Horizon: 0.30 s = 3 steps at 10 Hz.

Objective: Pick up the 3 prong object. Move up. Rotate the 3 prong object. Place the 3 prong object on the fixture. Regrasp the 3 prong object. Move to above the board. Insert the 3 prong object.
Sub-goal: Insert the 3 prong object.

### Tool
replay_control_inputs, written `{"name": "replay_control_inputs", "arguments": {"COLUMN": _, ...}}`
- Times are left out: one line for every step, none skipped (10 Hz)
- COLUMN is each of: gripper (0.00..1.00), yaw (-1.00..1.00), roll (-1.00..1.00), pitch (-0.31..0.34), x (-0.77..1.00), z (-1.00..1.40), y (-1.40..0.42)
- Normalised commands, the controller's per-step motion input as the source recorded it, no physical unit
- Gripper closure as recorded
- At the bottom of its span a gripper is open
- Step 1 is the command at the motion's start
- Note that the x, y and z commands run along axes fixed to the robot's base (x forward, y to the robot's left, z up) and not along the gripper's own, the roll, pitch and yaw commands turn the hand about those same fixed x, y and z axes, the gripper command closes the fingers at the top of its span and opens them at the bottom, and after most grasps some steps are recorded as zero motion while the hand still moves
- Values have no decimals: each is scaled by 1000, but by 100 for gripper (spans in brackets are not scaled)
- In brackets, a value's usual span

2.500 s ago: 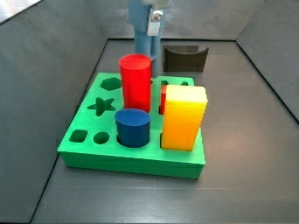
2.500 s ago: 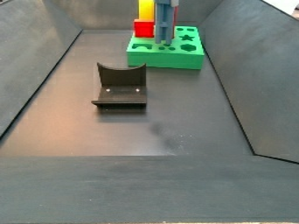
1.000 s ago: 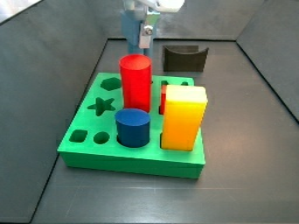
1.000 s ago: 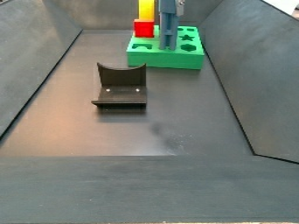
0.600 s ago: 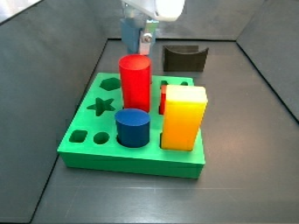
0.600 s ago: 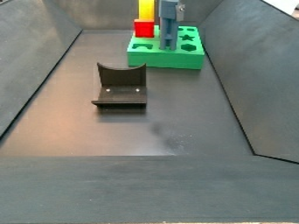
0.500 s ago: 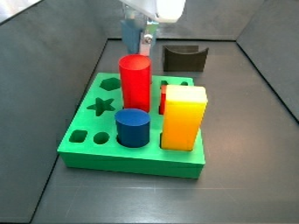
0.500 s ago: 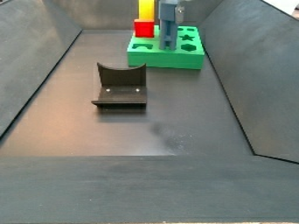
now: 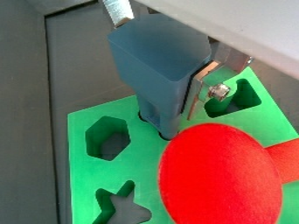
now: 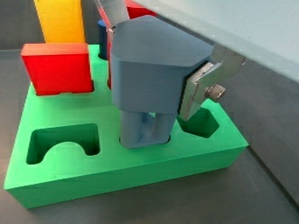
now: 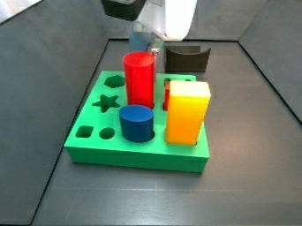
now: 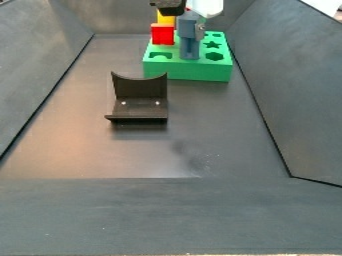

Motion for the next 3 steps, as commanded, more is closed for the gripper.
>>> {"name": "replay_control_inputs", "arguments": {"gripper": 100, "yaw": 0, "roll": 47, "pitch": -56, "x": 266, "z": -1000, "y": 29}}
{"name": "replay_control_inputs", "arguments": {"gripper": 100, "yaw": 0, "roll": -16, "pitch": 0, "x": 0, "z": 0, "y": 0}}
{"name": "replay_control_inputs", "arguments": {"gripper": 100, "yaw": 0, "roll": 0, "pitch": 0, "x": 0, "z": 0, "y": 0}}
